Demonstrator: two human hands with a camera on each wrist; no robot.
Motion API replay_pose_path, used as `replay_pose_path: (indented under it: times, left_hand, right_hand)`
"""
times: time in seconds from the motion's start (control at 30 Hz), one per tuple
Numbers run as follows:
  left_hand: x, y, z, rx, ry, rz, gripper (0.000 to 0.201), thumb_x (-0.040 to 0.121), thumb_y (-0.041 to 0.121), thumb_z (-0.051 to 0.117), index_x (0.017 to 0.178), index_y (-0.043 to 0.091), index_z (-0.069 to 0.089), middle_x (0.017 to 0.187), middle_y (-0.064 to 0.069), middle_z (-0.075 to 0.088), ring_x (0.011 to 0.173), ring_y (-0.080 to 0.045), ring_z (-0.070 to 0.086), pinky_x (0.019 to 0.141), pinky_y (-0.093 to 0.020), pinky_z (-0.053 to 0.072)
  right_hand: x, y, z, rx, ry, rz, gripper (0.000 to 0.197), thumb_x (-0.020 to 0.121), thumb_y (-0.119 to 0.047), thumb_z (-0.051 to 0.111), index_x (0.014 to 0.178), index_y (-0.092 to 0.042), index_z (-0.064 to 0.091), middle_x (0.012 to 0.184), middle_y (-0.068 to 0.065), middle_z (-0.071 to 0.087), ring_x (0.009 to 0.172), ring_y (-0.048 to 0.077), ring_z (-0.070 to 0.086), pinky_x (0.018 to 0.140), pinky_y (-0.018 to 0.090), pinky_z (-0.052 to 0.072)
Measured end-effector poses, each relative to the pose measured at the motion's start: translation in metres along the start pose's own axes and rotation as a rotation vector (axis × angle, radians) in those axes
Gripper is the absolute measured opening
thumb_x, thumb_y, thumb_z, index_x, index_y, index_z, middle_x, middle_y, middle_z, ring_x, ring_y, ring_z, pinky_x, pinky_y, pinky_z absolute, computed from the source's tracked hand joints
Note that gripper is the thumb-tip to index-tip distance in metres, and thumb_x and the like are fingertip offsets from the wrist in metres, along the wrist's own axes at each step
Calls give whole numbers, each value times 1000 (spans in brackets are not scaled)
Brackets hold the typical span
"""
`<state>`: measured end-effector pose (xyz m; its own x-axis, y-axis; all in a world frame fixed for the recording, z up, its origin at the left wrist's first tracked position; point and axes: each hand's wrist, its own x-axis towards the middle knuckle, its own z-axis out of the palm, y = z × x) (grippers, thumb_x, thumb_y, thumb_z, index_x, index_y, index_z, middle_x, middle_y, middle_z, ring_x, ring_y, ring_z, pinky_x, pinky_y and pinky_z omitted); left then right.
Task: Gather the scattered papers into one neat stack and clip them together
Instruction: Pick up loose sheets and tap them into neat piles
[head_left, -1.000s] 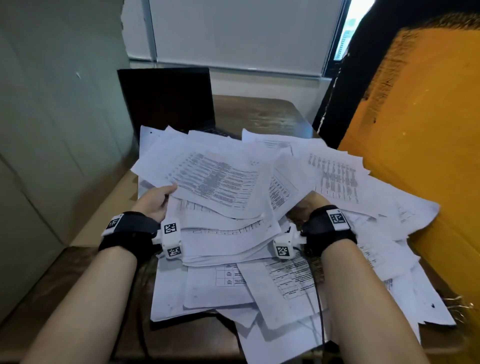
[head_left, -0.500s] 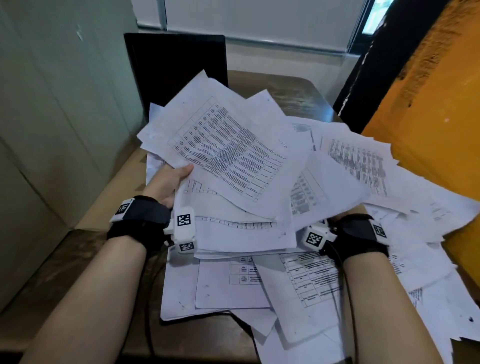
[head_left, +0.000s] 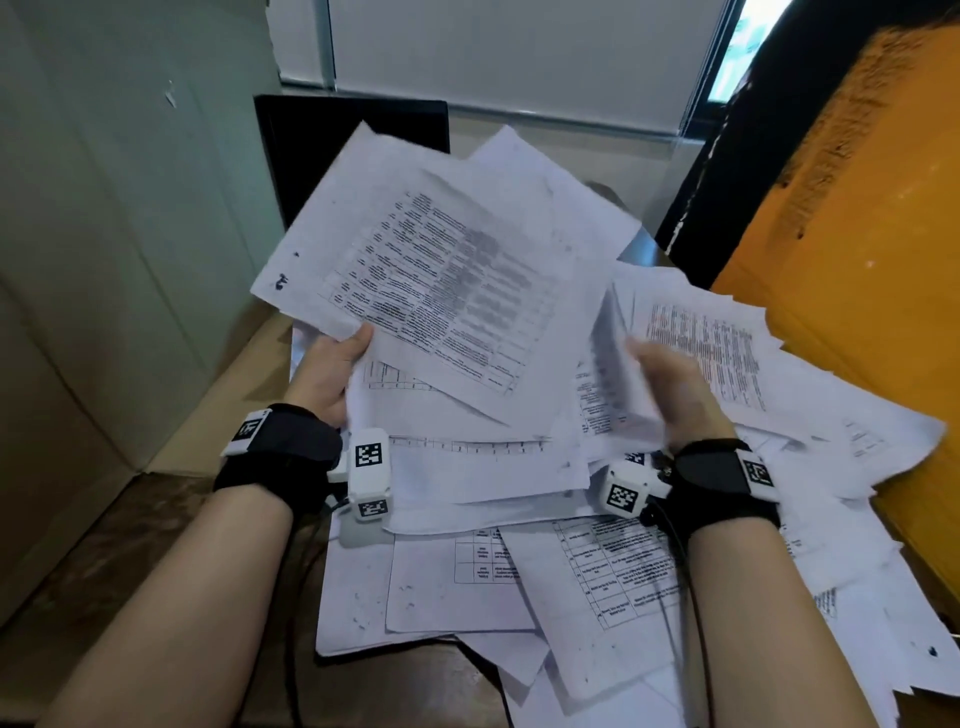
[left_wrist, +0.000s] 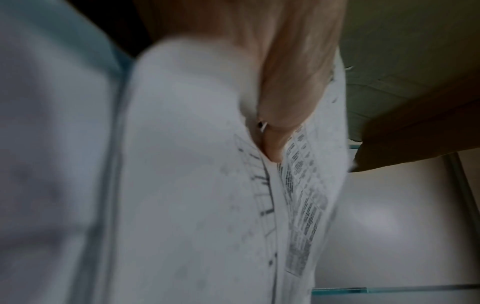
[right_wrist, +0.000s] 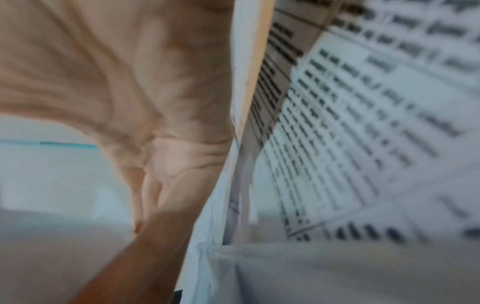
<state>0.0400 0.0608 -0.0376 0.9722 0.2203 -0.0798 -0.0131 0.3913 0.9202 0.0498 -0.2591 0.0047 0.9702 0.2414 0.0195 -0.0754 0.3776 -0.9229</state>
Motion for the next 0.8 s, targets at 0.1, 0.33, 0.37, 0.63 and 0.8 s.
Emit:
replay_pose_path:
  times: [0.1, 0.33, 0.37, 0.63, 0.8]
  left_hand:
    - [0, 0, 0, -4, 106, -7, 15, 98, 16, 50, 95, 8, 63, 79, -2, 74, 78, -19, 72, 63, -31, 56]
    - [-9, 6, 4, -135, 143, -139, 35, 101, 25, 41, 118, 0, 58, 116, -17, 67, 88, -26, 70, 82, -47, 53]
    - [-11, 7, 7, -125, 90, -151, 32, 103, 25, 37, 109, 2, 59, 102, -13, 73, 75, -21, 72, 76, -45, 53]
    - [-17, 13, 9, -139, -40, -196, 25, 97, 32, 47, 99, 13, 64, 84, -8, 75, 75, -23, 73, 63, -39, 60]
    - [-20, 10, 14, -72, 17, -250, 37, 95, 27, 52, 119, -1, 57, 111, -20, 67, 92, -33, 70, 70, -51, 58]
  right_hand:
    - [4, 13, -14, 104, -128, 139, 69, 37, -36, 94, 95, -6, 73, 95, 15, 71, 81, 28, 68, 78, 37, 55]
    - [8, 21, -6, -112, -114, 280, 13, 95, -11, 51, 107, -10, 54, 91, 7, 73, 79, 27, 73, 65, 35, 62]
    - [9, 23, 0, -156, -67, 264, 4, 97, -6, 49, 98, -7, 52, 83, 7, 71, 73, 25, 73, 62, 35, 62]
    - [12, 12, -3, 59, -55, 140, 55, 65, -23, 82, 110, -2, 58, 98, 16, 67, 93, 30, 64, 94, 47, 51]
    - [9, 13, -3, 86, -86, 218, 41, 94, -35, 52, 123, -8, 57, 116, 11, 68, 109, 29, 62, 94, 43, 52]
